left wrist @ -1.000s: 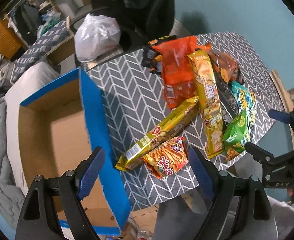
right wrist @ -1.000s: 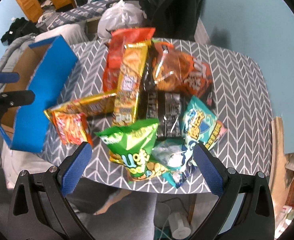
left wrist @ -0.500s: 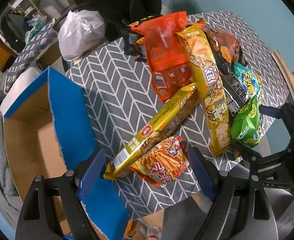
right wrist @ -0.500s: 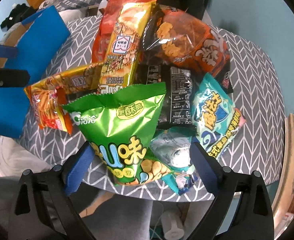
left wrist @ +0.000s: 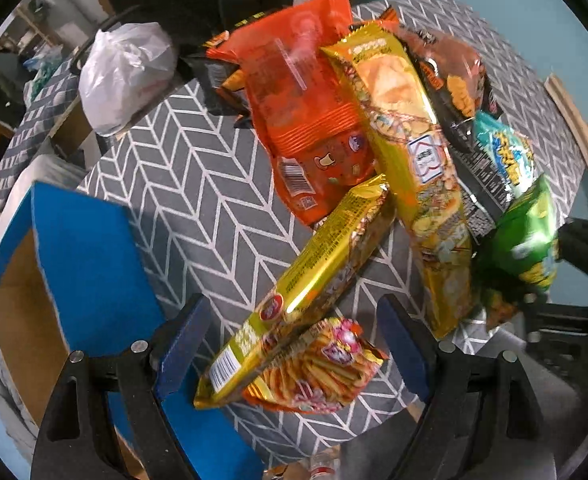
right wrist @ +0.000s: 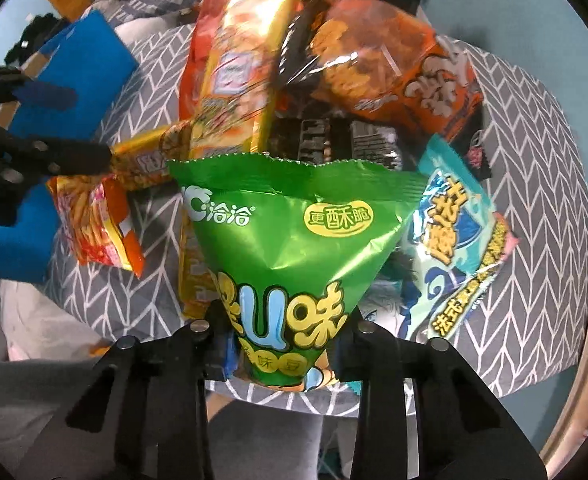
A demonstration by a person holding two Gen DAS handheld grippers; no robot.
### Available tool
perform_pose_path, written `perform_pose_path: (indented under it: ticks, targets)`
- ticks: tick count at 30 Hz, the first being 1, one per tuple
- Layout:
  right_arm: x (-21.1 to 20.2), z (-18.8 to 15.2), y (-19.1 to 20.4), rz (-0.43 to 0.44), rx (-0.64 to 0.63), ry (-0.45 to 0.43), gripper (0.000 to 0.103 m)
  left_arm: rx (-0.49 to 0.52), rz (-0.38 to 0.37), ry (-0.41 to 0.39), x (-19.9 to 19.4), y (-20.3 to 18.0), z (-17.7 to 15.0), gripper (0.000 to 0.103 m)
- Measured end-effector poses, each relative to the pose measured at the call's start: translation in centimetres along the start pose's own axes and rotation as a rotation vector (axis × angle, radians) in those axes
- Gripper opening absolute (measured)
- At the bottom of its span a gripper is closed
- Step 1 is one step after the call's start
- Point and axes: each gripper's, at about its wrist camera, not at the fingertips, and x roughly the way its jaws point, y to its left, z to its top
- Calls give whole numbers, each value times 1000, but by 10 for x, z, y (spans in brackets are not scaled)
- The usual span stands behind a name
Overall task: Organize snacks
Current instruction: 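Grasp the green chip bag with the right tool while the left tool grasps the gold stick packet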
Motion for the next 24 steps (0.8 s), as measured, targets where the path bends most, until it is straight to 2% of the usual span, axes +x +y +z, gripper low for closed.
perform_pose_path:
  ticks: [5, 8, 13, 18, 20, 22, 24]
  targets:
    - [-15, 4, -17, 31, 72, -22, 31, 48, -15, 24, 14, -4, 9, 86]
    - [-26, 7, -29, 44, 121, -33, 31, 97, -24, 65, 28, -12, 11, 86]
    - [-42, 12, -44, 43, 155, -43, 31, 194, 31, 92, 46, -25, 12, 84]
    - [-53, 20, -45, 37, 136, -47, 31, 213, 36, 96, 58, -28, 12, 60]
    - [-51, 20, -41, 37, 133, -47, 31, 201, 13, 94, 59, -26, 10, 53]
    - [-50, 20, -35, 34, 128, -43, 31, 180, -8, 87, 60, -21, 9, 52]
    - [-43, 21, -28, 27, 124, -41, 31, 167, -15, 76, 58, -18, 7, 42]
